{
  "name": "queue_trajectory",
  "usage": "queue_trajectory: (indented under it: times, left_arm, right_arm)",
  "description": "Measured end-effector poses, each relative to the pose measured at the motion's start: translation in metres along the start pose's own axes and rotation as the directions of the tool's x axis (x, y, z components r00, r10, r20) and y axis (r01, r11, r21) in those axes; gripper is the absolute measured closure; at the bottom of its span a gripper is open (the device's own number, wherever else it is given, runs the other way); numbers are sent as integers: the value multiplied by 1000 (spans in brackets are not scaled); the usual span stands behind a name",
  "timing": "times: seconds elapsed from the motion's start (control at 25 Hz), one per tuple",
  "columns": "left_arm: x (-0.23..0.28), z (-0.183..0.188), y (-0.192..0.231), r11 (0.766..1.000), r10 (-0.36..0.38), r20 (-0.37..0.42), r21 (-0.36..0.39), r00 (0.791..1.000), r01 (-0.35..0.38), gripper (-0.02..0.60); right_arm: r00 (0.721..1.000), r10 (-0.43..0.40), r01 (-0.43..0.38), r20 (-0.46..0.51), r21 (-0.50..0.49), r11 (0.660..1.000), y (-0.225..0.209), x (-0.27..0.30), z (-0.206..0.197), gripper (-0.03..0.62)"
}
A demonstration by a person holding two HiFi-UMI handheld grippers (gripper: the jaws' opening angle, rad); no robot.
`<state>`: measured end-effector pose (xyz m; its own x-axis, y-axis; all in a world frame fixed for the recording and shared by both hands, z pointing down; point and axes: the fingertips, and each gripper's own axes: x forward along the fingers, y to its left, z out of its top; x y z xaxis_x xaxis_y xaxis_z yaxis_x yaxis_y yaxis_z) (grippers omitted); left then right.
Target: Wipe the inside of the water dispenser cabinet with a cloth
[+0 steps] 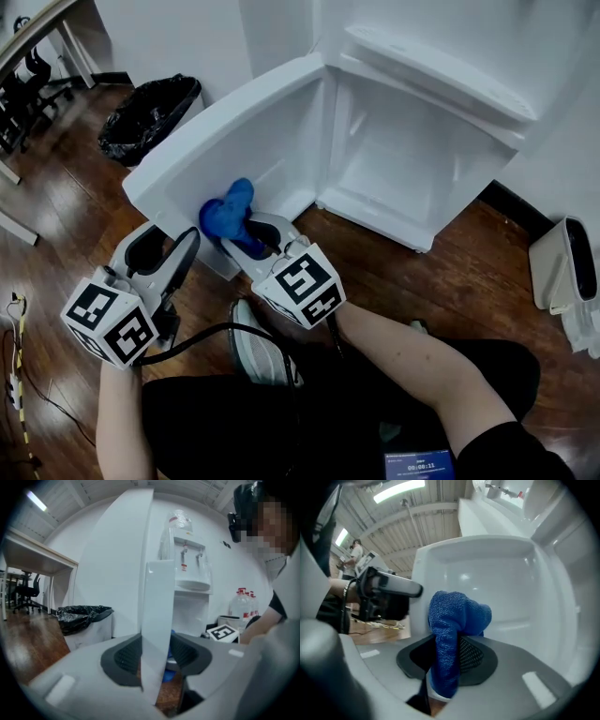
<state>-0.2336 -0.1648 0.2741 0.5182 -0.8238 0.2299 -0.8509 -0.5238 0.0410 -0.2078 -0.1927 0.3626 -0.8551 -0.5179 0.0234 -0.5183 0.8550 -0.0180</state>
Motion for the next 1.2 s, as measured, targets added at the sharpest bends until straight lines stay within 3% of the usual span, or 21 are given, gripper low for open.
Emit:
queue_trajectory:
  times: [0.08, 0.16, 0.2, 0.28, 0.36, 0.48, 0.64, 0.68, 0.76, 0.92, 1.08, 1.2]
  left_arm:
    - [0, 0, 0, 1000, 2, 0, -1, 1000, -2, 393]
    - [0, 0, 0, 1000, 1, -1, -1, 1000, -1, 393]
    - [0, 0, 0, 1000, 1, -2, -2, 1000, -1, 393]
    - [0, 0, 1, 1000, 6, 0, -5, 1000, -6, 393]
    - [0, 0, 1, 1000, 2, 2, -6, 1000, -2, 393]
    - [0, 0, -3, 1000, -17, -2, 0, 1000, 17, 393]
    - [0, 0, -5, 1000, -23, -8, 3, 1000, 23, 393]
    - [0, 0, -5, 1000, -23, -9, 3, 1000, 23, 393]
    - [0, 0, -7, 1000, -25, -10, 2, 1000, 25, 394]
    - [1, 0, -7, 1000, -29, -7, -2, 1000, 29, 393]
    - [0, 0, -3, 1000, -17, -8, -3, 1000, 17, 393]
    - [1, 0, -1, 1000, -7, -6, -6, 1000, 7, 393]
  right_arm:
    - [996, 88, -88, 24, 32, 996, 14, 4, 0, 482]
    - [993, 116, -116, -3, -4, 993, 5, 3, -9, 484]
    - [996, 83, -85, -37, -55, 995, -7, 2, -14, 484]
    - [992, -84, 68, -92, -158, 985, -45, -3, -23, 485]
    - [952, -286, 266, -107, -174, 948, -96, -17, -27, 485]
    - [848, -519, 504, -104, -142, 852, -166, -51, -26, 485]
    - [764, -636, 595, -102, -270, 758, -178, -70, -28, 485]
    - [752, -645, 595, -133, -283, 752, -177, -68, -35, 485]
    - [765, -611, 563, -203, -249, 788, -173, -55, -55, 484]
    - [853, -474, 448, -219, -158, 880, -148, -34, -80, 484]
    - [957, -203, 200, -207, -37, 979, -69, -9, -96, 484]
    - [985, 20, -13, -172, 43, 999, -1, 7, -89, 484]
